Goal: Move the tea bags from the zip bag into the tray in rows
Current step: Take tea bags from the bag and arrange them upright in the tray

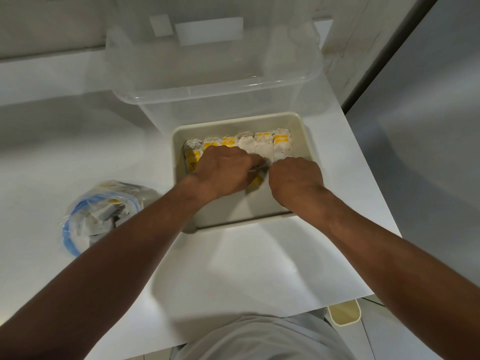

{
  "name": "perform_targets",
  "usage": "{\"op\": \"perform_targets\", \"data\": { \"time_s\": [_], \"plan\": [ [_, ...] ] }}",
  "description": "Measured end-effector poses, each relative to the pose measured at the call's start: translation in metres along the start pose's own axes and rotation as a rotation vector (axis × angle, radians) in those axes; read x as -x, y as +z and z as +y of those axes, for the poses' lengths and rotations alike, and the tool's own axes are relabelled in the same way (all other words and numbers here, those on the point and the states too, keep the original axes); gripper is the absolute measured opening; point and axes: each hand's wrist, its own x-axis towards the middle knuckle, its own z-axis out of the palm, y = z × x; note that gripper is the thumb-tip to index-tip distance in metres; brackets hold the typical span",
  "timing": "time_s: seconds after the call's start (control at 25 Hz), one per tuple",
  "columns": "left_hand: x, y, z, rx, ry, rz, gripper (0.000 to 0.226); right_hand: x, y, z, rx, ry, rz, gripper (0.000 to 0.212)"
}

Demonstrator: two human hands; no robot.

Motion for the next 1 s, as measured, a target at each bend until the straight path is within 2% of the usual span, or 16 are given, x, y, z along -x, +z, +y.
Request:
{"op": "perform_targets", "data": {
  "time_s": [0.24,0.44,0.56,0.8,1.0],
  "plan": [
    [0.006,-0.001,0.004,0.030,0.002,-0.018,0.038,0.002,-0.001,-0.001,-0.010,0.001,-0.036,0.028],
    [0.012,-0.008,0.000,0.075,-0.081,-0.024,0.034,0.006,-0.002,0.001,-0.062,0.007,0.116,0.022],
    [0.024,-0.019,-0.007,0.135,-0.126,-0.003,0.029,0.011,-0.007,0.004,-0.273,0.023,0.197,0.026],
    [0.084,-0.050,-0.024,0.500,-0.218,0.100,0.019,0.039,-0.028,-0.015,-0.868,-0.162,0.080,0.015],
    [0.156,-0.059,-0.060,0.674,-0.328,0.235,0.013,0.058,-0.045,-0.065,-0.992,-0.297,0.068,0.007]
  ]
}}
